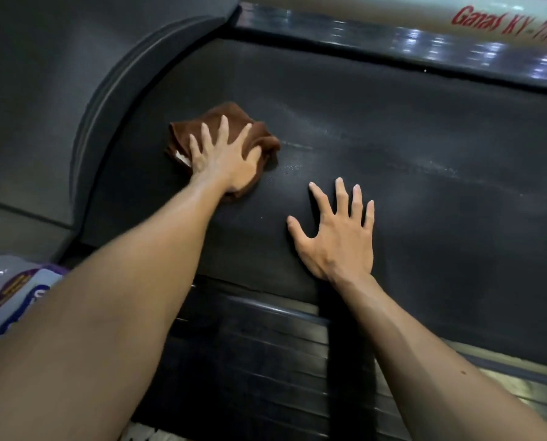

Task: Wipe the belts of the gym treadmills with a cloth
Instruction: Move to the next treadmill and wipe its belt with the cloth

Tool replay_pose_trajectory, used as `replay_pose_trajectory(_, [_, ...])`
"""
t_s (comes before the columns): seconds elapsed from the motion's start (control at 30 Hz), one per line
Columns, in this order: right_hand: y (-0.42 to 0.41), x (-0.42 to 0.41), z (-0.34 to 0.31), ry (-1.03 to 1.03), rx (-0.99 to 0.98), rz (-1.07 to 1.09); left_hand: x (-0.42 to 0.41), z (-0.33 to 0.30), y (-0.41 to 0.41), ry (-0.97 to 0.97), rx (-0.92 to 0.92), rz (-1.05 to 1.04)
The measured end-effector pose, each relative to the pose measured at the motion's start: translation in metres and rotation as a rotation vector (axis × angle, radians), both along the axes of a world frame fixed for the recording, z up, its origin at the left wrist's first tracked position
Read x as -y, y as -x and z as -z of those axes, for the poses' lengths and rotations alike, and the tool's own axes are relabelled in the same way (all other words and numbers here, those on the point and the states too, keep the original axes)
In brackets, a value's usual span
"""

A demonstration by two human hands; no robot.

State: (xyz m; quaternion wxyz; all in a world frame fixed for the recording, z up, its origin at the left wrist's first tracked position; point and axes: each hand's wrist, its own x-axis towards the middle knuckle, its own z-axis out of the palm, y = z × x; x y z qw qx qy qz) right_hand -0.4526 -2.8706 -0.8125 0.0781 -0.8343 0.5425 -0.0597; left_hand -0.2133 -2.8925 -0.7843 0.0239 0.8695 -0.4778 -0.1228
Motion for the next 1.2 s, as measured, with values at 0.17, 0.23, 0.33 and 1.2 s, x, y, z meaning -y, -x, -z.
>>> replay_pose_trajectory(0.17, [0.000,0.002,0.001,0.008,-0.009,0.006,-0.016,0.006,-0.064,0.004,-0.006,-0.242])
replay_pose_trajectory(0.23, [0.000,0.002,0.001,0.007,-0.009,0.003,-0.036,0.007,-0.061,0.012,0.000,-0.297])
replay_pose_trajectory(0.33, [0.001,0.001,0.000,0.001,-0.017,0.000,-0.063,0.009,-0.020,0.037,0.035,-0.285])
replay_pose_trajectory(1.2, [-0.003,-0.002,-0.002,0.016,-0.009,-0.001,-0.033,0.011,0.040,0.033,0.061,-0.138])
